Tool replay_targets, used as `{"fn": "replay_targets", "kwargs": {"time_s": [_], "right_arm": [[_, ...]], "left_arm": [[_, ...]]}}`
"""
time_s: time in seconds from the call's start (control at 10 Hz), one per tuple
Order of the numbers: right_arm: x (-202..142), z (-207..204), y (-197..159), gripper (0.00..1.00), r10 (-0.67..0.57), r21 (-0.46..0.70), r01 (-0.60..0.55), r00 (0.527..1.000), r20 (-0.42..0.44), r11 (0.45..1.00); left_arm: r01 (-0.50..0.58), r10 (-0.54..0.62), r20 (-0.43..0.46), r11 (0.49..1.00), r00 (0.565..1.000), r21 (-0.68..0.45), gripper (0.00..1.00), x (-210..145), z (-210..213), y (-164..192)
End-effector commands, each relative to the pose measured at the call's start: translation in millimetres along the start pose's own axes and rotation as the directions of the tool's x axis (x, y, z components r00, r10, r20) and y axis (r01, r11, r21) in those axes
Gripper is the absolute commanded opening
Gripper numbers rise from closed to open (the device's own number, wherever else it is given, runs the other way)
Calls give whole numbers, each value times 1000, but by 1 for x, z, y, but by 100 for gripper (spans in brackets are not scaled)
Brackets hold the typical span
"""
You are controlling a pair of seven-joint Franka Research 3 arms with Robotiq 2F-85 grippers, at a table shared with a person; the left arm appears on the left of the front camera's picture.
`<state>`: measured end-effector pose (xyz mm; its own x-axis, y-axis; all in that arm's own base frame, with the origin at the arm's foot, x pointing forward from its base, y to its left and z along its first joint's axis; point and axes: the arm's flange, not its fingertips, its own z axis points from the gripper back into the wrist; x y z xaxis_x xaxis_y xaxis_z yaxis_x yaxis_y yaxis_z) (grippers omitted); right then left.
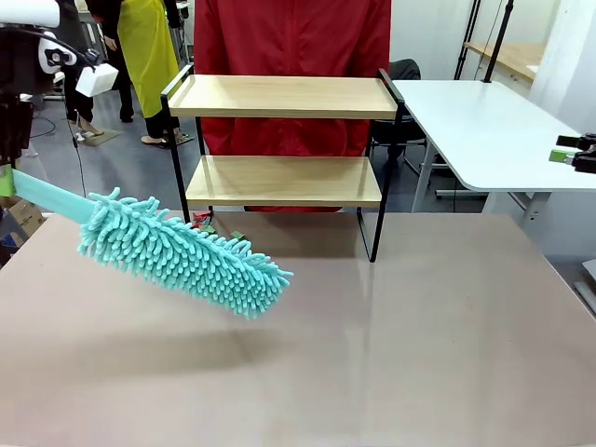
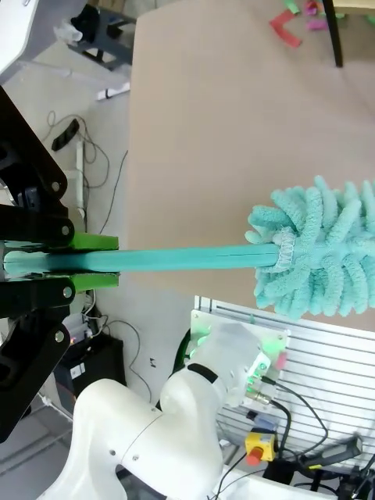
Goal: Clean the shelf.
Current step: Hand the Duster back to the human.
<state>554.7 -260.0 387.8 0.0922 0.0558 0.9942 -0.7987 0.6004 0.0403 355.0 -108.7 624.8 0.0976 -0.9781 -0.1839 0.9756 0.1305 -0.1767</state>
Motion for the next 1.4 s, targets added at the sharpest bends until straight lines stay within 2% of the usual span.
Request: {"fn": "replay_targets", "kwargs": {"time_s": [0.0,0.5,0.6,0.7,0.9,1.0,1.2,1.3], "right_arm": [[2,-1,2,100,3,1,-3,1000,0,1000],[0,0,0,100,0,0,0,1000,0,1000],[29,2,8,100,40,88,-46,996,74,995],[58,-3,19,100,80,107,-89,993,87,990],[107,-18,40,100,10,229,-34,994,106,973],[129,-24,54,100,-20,278,-11,994,107,961],[155,-40,91,100,-93,378,58,993,75,924],[165,-48,113,100,-134,426,103,990,43,899]], "left_arm": [[19,-19,17,1000,1000,-8,13,-4,4,-1],[-1,1,2,1000,1000,0,13,-1,1,1],[54,-55,97,998,994,14,13,-42,6,-9],[65,-68,164,998,984,22,13,-54,1,-12],[95,-92,206,995,974,-4,13,-54,-14,-7],[120,-117,258,993,959,5,13,-53,-21,-5],[129,-136,378,991,916,44,13,-44,-34,-9],[119,-131,408,991,904,54,13,-35,-41,-6]]}}
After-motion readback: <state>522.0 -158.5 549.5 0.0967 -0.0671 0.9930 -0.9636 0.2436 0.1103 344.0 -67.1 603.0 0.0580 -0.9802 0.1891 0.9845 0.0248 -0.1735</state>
